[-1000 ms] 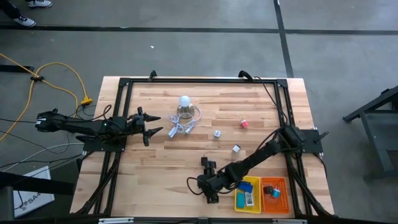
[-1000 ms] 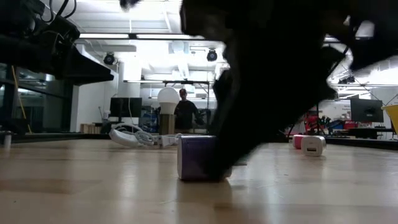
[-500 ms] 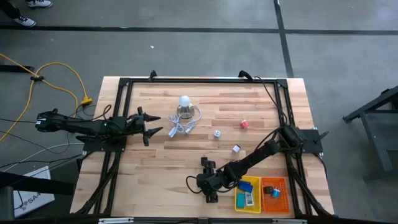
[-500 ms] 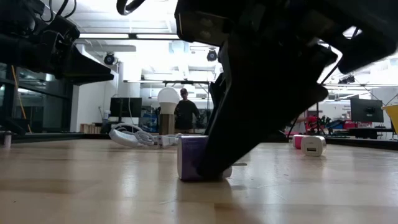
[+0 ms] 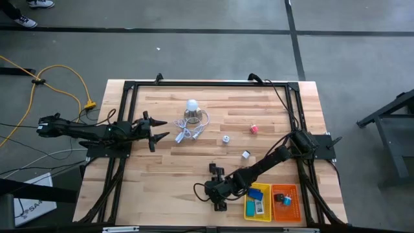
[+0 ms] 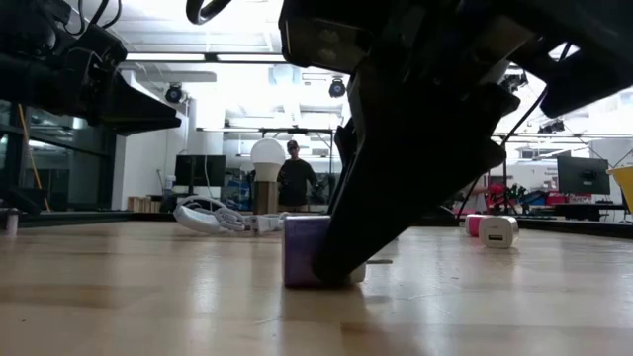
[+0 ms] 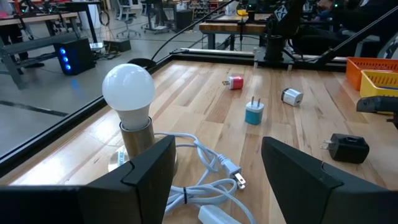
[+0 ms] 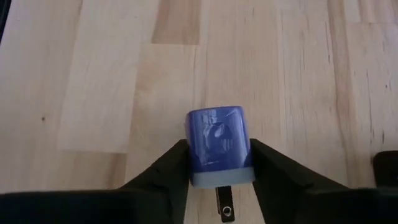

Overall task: Pick & Place Office items
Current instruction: Put the violet charger adapter into the orange basket

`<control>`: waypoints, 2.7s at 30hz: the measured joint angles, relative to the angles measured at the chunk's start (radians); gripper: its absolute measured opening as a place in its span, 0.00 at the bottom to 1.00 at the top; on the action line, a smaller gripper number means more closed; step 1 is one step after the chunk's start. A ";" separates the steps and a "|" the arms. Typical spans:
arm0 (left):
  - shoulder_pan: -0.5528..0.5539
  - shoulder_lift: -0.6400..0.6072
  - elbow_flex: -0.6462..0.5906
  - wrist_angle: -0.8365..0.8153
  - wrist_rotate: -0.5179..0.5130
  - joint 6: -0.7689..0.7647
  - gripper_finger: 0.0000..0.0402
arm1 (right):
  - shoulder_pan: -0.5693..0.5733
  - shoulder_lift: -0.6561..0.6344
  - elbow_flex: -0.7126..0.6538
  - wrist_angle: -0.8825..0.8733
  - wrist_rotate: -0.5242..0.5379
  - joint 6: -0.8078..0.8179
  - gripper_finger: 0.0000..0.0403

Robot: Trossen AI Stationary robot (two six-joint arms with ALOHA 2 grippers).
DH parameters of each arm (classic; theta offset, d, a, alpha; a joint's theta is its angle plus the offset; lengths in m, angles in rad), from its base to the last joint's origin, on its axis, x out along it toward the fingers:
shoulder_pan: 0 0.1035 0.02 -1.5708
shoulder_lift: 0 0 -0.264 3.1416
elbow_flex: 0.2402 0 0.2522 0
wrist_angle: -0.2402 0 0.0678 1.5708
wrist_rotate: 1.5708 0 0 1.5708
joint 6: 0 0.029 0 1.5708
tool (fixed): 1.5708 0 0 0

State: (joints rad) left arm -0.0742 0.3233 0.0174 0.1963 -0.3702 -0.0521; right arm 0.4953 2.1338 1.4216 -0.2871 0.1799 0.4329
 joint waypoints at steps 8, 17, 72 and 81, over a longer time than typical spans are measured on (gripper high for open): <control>0.000 0.000 0.000 0.000 0.000 0.000 0.57 | 0.000 0.000 0.000 0.000 0.000 0.000 0.34; 0.000 0.000 0.000 0.000 0.000 0.000 0.57 | 0.000 -0.003 0.000 0.005 0.002 -0.007 0.31; 0.000 0.000 0.000 0.022 0.000 0.000 0.57 | 0.551 -0.364 0.000 -0.894 0.325 1.111 0.32; 0.000 0.000 0.000 0.022 0.000 0.000 0.57 | 0.603 -0.367 0.000 -0.937 0.112 1.262 0.32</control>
State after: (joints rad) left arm -0.0742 0.3233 0.0174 0.2184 -0.3702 -0.0521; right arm 1.0986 1.7672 1.4220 -1.2240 0.2922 1.6951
